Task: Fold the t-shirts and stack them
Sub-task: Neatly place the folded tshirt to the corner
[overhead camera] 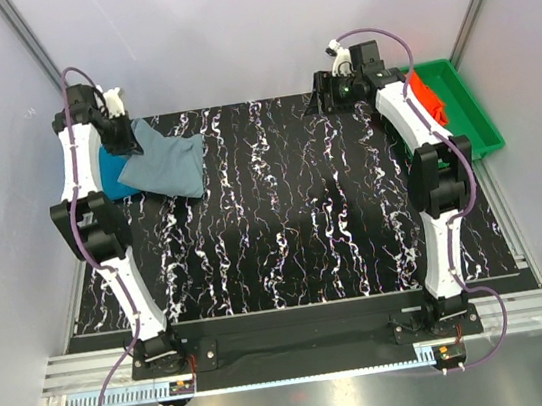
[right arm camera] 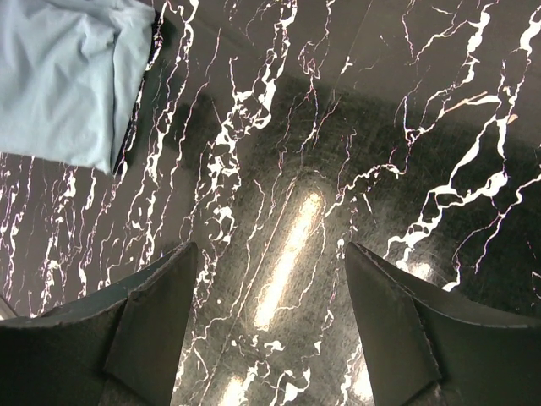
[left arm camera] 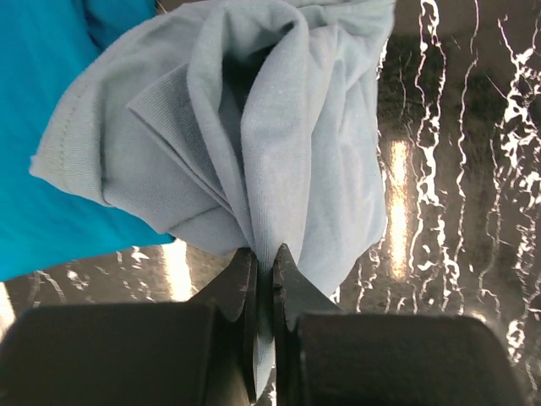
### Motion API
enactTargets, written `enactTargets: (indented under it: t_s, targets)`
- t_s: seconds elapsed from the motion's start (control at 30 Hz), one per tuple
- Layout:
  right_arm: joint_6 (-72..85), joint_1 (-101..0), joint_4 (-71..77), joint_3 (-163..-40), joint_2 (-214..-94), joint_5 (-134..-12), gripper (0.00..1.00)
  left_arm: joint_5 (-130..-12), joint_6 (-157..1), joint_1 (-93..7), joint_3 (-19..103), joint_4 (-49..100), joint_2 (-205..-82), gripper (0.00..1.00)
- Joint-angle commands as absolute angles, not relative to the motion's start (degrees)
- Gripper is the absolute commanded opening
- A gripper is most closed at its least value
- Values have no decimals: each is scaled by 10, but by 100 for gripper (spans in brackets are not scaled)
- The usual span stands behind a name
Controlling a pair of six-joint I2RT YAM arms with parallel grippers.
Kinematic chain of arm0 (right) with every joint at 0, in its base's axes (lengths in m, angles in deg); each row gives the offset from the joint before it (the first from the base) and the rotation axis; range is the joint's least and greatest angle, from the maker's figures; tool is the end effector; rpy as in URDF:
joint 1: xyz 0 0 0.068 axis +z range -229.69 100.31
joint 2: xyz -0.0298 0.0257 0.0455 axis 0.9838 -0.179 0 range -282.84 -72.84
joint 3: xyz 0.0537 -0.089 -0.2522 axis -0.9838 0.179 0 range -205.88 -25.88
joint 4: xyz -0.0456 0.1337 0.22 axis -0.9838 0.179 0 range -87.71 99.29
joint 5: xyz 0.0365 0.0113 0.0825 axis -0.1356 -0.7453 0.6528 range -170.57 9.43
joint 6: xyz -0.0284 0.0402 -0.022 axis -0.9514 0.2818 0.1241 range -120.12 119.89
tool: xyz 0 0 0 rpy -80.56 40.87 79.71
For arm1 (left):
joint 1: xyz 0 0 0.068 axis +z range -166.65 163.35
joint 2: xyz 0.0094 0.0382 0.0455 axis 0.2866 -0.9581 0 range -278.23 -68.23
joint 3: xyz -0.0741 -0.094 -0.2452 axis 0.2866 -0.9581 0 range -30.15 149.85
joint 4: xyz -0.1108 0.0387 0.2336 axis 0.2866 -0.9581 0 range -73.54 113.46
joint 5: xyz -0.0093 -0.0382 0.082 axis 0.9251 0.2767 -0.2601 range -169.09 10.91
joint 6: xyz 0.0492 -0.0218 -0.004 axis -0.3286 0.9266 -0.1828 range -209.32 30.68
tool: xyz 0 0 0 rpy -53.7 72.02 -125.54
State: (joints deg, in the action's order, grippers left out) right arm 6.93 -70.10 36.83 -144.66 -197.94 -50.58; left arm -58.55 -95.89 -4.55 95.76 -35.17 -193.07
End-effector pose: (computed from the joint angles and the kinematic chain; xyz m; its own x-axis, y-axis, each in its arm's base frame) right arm 0.4912 0.1011 0.2935 -0.7037 -0.0111 -0.7104 -0.4340 0.7984 0.4174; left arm 0.4643 0.0868 0.3041 -0.8212 -0.0665 -0.5667 0.0822 0.9690 -0.2328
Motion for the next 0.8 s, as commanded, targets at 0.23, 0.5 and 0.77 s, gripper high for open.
enactTargets:
  t_s: [0.23, 0.5, 0.77]
  targets:
    - [57, -705, 348, -1422, -1918, -508, 78, -663, -988, -29, 1026, -327, -1906, 0]
    - [55, -705, 346, -1408, -1908, -508, 79, -738, -1017, -36, 1019, -313, -1906, 0]
    - [54, -705, 345, -1408, -1913, -508, 79, -837, -1027, -36, 1044, -279, -1912, 0]
